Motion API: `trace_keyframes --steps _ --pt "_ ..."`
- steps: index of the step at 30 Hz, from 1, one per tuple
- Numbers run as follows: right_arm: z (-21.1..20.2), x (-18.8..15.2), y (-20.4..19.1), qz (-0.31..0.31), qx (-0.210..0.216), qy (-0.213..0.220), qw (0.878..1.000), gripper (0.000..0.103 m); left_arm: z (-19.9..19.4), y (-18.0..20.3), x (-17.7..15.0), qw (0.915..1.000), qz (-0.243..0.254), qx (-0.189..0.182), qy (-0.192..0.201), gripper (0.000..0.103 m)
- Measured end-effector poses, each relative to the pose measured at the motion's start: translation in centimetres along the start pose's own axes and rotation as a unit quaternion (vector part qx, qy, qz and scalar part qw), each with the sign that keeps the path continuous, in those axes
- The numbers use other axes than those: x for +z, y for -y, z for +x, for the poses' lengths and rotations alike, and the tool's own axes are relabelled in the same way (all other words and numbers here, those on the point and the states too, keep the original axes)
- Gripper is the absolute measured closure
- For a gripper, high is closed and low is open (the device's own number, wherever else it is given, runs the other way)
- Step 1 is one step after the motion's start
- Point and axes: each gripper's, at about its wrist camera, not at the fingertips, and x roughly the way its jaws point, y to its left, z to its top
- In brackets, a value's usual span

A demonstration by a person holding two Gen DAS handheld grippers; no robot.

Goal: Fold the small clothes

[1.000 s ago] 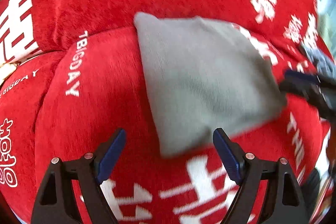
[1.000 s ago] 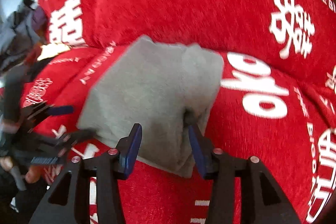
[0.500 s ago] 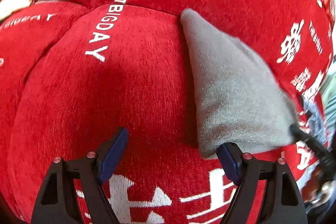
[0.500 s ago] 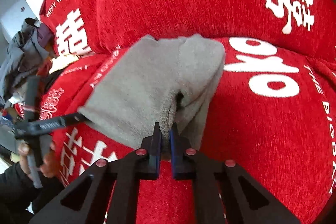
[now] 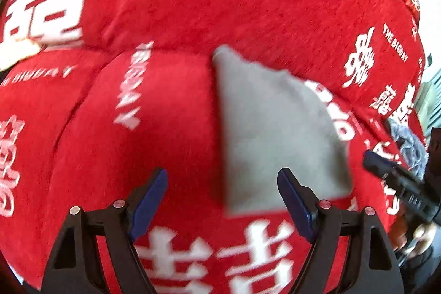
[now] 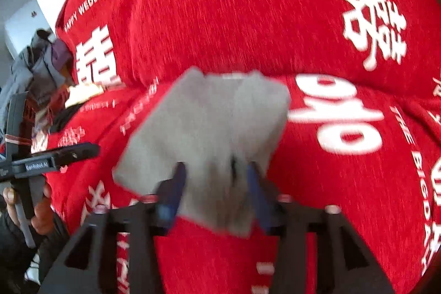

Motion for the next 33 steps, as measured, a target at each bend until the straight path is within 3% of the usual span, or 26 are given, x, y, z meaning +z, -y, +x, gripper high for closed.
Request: trace_keyframes --steps 3,6,8,10,13,17,21,23,27,29,31,33 --pt "2.8 1.7 -0.4 0.001 0.033 -0.007 0.999 0.05 3.3 2.9 2.2 0.9995 0.024 -0.014 -0.012 0.02" --pt "6.9 1.5 1.1 0.005 0.011 -0.058 0.998 0.052 8.1 3.4 2.8 0.9965 0.034 0.05 -0.058 0.02" --pt "7.4 1.0 3.1 0.031 0.019 -0.061 0.997 0.058 9.8 2.1 2.3 0.9955 0.013 0.034 -0.088 0.018" --pt "6.1 1.2 4.2 0.052 0.035 -0.05 0.997 0.057 9.3 1.4 2.3 0.9961 -0.004 0.019 -0.086 0.018" --pt "4.9 2.6 4.0 0.026 0.005 -0.021 0.999 0.053 7.9 1.8 3.3 0.9982 0.002 0.011 -0.059 0.019" --pt "7.9 6.0 3.3 -0.006 -0.007 -0.046 0.999 0.053 8.7 4.5 5.7 0.9985 0.031 -0.004 -0.046 0.019" --pt "14.0 7.7 4.0 -0.018 -0.029 -0.122 0.992 0.052 12.8 5.4 8.4 0.9961 0.039 0.009 -0.079 0.018" --pt "14.9 8.6 4.9 -0.001 -0.02 -0.106 0.994 0.048 14.6 4.5 9.3 0.9947 0.032 0.028 -0.094 0.019" --pt "16.5 10.2 6.3 0.036 -0.057 -0.116 0.991 0.047 15.9 4.4 11.4 0.9921 0.03 0.049 -0.111 0.018" --pt "15.9 10.6 6.2 0.041 -0.061 -0.12 0.99 0.047 15.4 4.6 12.2 0.9911 0.023 0.036 -0.126 0.018" --pt "14.1 10.7 5.3 0.029 -0.053 -0.097 0.993 0.047 13.3 4.5 12.9 0.9956 0.019 0.005 -0.091 0.018" --pt "12.9 10.6 3.9 0.001 -0.046 -0.089 0.995 0.047 12.6 4.2 13.6 0.997 0.021 0.019 -0.072 0.018"
